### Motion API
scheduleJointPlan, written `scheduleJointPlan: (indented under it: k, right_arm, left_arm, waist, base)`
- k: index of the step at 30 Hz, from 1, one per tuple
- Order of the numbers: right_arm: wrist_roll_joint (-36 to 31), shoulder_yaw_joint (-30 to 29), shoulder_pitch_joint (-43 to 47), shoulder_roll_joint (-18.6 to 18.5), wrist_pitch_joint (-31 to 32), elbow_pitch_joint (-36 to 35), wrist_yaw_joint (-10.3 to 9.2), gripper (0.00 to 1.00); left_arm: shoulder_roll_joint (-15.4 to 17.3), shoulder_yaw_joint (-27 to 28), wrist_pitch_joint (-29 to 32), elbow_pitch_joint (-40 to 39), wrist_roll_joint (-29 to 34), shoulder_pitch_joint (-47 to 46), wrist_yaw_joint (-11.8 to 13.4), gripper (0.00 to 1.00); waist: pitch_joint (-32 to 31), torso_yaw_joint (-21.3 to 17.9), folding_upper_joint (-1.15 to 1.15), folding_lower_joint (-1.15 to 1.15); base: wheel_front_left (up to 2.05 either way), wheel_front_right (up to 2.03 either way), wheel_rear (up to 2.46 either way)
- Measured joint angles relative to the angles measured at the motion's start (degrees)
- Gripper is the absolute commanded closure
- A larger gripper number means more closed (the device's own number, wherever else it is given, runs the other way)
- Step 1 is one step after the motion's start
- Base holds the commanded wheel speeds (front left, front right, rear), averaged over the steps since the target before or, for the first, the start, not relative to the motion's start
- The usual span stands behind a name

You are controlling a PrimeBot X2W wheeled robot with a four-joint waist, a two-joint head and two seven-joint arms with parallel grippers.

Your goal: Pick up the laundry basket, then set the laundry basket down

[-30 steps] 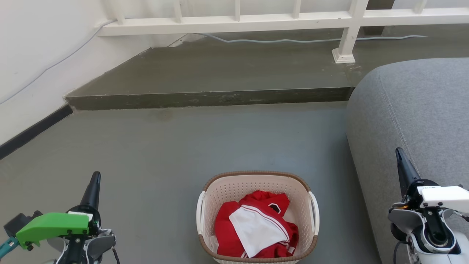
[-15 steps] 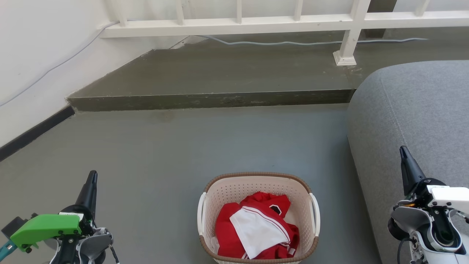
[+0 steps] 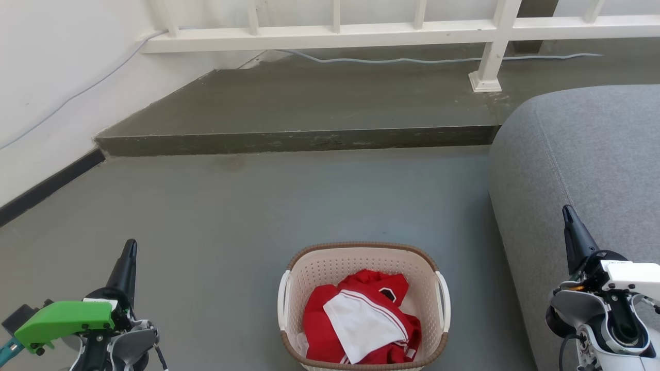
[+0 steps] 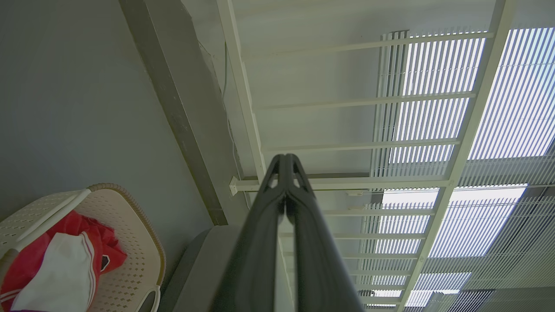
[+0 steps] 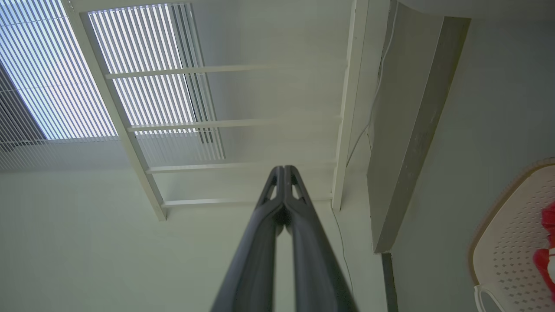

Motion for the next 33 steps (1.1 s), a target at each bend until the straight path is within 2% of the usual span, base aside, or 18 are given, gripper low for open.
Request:
scheduleJointPlan:
  k: [33]
  right_arm:
    - [0.0, 0.0, 0.0, 0.0, 0.0, -0.1, 0.0, 1.0]
  left_arm:
    - [0.0, 0.0, 0.0, -0.1, -0.1, 0.0, 0.0, 1.0]
  waist:
    - [0.0, 0.0, 0.0, 0.0]
  base:
    - [0.0, 0.0, 0.0]
